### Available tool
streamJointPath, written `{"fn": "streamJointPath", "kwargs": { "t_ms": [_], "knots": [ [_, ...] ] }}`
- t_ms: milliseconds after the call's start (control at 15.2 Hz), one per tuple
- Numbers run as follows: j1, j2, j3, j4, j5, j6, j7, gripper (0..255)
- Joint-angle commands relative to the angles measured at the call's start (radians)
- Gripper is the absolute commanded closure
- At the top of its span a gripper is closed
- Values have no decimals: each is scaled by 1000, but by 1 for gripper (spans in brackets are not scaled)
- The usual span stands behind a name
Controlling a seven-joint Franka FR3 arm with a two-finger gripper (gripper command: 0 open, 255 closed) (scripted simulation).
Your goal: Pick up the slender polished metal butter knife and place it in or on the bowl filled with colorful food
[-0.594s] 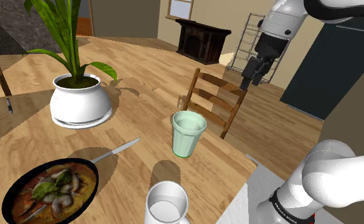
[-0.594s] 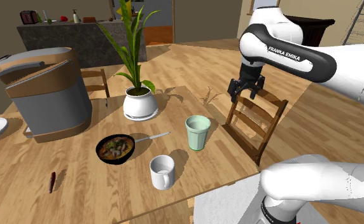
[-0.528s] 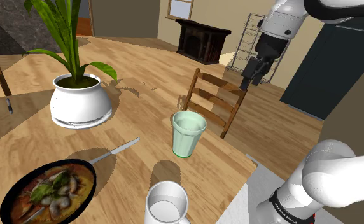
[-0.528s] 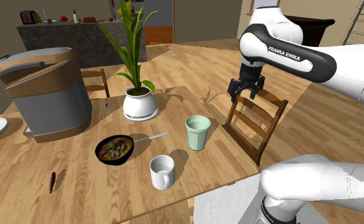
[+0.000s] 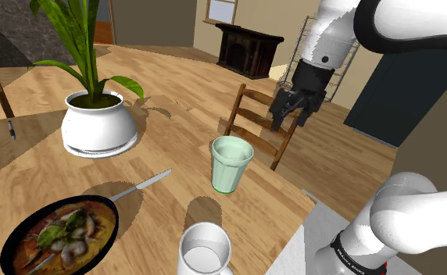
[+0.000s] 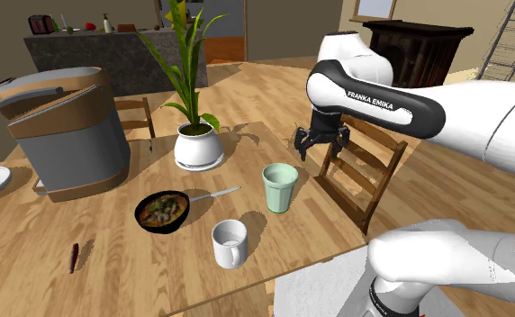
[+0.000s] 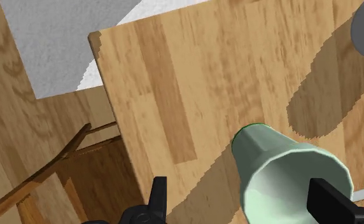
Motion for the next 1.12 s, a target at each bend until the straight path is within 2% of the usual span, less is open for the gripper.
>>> {"fn": "streamJointPath", "kwargs": {
  "t_ms": [0, 330, 594, 858, 1056],
  "knots": [
    [-11, 18, 64, -8, 40, 30, 110, 0],
    [-53, 103, 225, 11, 121, 111, 368, 0],
    [-110, 208, 361, 59, 158, 184, 575, 0],
    [-192, 343, 508, 132, 152, 260, 793, 0],
    [-275, 469, 633, 202, 106, 318, 972, 0]
  ]
}}
